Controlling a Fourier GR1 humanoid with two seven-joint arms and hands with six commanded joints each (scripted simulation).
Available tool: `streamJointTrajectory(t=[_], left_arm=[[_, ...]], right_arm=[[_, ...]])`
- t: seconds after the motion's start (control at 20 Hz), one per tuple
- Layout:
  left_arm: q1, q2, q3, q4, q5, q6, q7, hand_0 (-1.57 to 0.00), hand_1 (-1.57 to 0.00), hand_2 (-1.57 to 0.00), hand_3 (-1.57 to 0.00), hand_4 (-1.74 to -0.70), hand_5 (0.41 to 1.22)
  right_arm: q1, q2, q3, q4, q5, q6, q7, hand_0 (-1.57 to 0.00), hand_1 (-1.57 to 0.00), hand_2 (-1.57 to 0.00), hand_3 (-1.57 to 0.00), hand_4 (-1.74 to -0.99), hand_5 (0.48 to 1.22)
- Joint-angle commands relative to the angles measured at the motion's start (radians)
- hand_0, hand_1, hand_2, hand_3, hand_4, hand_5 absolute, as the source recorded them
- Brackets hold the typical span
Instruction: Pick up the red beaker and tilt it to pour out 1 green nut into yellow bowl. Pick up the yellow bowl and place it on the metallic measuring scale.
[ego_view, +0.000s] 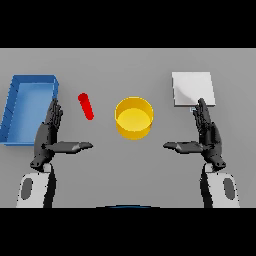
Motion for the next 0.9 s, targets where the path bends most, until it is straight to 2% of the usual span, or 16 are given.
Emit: streamJointTrajectory(t=[0.0, 0.25, 0.3, 0.35, 0.45, 0.55, 0.7, 0.85], left_arm=[[0.000, -0.002, -0.002, 0.000, 0.000, 0.002, 0.001, 0.00, 0.00, 0.00, 0.00, -1.20, 0.652], [0.012, -0.018, -0.020, -0.012, -0.013, 0.009, 0.000, 0.00, 0.00, 0.00, 0.00, -1.20, 0.652], [0.042, 0.014, -0.052, -0.046, -0.063, 0.002, -0.009, 0.00, 0.00, 0.00, 0.00, -1.20, 0.652], [0.062, 0.034, -0.072, -0.081, -0.093, -0.001, -0.012, 0.00, 0.00, 0.00, 0.00, -1.21, 0.649], [0.079, 0.042, -0.104, -0.129, -0.127, -0.001, 0.021, 0.00, 0.00, 0.00, 0.00, -1.22, 0.654], [0.085, 0.043, -0.123, -0.148, -0.152, 0.005, 0.056, 0.00, 0.00, 0.00, 0.00, -1.22, 0.660], [0.080, 0.048, -0.133, -0.142, -0.163, -0.003, 0.065, 0.00, 0.00, 0.00, 0.00, -1.24, 0.668], [0.026, 0.039, -0.123, -0.069, -0.153, -0.013, 0.076, 0.00, 0.00, 0.00, 0.00, -1.30, 0.702]], right_arm=[[-0.002, 0.002, 0.001, 0.001, 0.001, -0.003, 0.001, 0.00, 0.00, 0.00, 0.00, -1.245, 0.681], [-0.014, 0.013, 0.013, -0.002, 0.013, -0.012, 0.007, 0.00, 0.00, 0.00, 0.00, -1.245, 0.681], [0.021, -0.026, 0.061, -0.037, 0.119, -0.033, -0.065, 0.00, 0.00, 0.00, 0.00, -1.245, 0.681], [0.064, -0.044, 0.097, -0.076, 0.186, -0.044, -0.102, 0.00, 0.00, 0.00, 0.00, -1.242, 0.678], [0.086, -0.046, 0.142, -0.105, 0.268, -0.067, -0.092, 0.00, 0.00, 0.00, 0.00, -1.235, 0.679], [0.094, -0.051, 0.145, -0.117, 0.282, -0.072, -0.080, 0.00, 0.00, 0.00, 0.00, -1.235, 0.678], [0.093, -0.057, 0.139, -0.131, 0.268, -0.063, -0.079, 0.00, 0.00, 0.00, 0.00, -1.250, 0.681], [0.104, -0.059, 0.133, -0.141, 0.219, -0.025, -0.098, 0.00, 0.00, 0.00, 0.00, -1.275, 0.680]])
